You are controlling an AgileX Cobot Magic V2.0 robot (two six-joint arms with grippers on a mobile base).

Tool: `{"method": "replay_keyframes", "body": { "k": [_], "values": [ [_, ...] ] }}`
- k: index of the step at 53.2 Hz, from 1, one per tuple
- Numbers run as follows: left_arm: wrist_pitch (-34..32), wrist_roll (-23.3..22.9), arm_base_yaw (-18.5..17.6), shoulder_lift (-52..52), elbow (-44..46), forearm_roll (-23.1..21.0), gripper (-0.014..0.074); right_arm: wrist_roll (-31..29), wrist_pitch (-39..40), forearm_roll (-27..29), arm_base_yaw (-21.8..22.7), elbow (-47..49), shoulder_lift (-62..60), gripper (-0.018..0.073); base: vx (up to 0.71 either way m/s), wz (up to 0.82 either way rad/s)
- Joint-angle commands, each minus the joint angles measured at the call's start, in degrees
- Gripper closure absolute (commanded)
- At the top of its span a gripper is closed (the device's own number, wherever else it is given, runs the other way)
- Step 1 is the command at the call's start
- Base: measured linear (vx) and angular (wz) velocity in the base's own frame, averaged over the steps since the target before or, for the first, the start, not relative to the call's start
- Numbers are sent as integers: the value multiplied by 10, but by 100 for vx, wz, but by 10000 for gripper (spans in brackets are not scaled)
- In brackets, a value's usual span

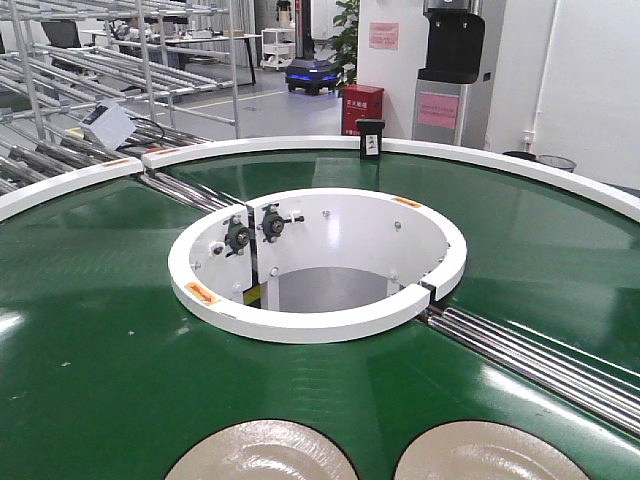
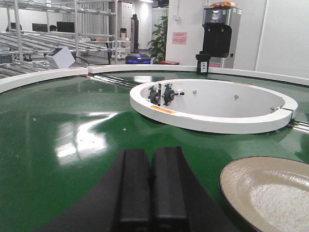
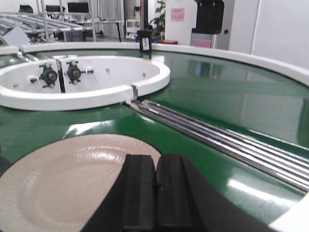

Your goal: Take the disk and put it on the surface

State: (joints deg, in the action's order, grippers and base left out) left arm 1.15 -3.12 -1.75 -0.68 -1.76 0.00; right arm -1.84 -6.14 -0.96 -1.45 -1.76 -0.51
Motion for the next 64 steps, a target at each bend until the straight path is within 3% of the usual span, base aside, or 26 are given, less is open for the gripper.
{"method": "replay_keyframes", "body": {
  "k": [1, 9, 17, 30, 40, 52, 58, 64],
  "values": [
    [-62, -3, -1, 4, 12, 0, 604, -2, 71, -7, 2, -4, -6, 567, 0, 0],
    [-80, -4, -1, 4, 12, -3, 604, -1, 88, -6, 2, -4, -6, 567, 0, 0],
    [-192, -39, -1, 5, 53, 0, 604, 18, 81, 10, 2, 42, -6, 567, 0, 0],
    [-33, -32, -1, 98, 225, 0, 604, 18, -21, 6, 2, 197, 102, 567, 0, 0],
    [-51, -34, -1, 241, 283, 0, 604, 26, 71, 13, 2, 228, 238, 567, 0, 0],
    [-68, -37, -1, 384, 283, 0, 590, 40, 119, 81, 2, 228, 391, 554, 0, 0],
    [-32, -39, -1, 439, 283, -3, 540, 40, 112, 119, 2, 228, 440, 518, 0, 0],
    [19, -39, -1, 480, 285, -3, 424, 40, 107, 156, 2, 228, 467, 447, 0, 0]
  ]
}}
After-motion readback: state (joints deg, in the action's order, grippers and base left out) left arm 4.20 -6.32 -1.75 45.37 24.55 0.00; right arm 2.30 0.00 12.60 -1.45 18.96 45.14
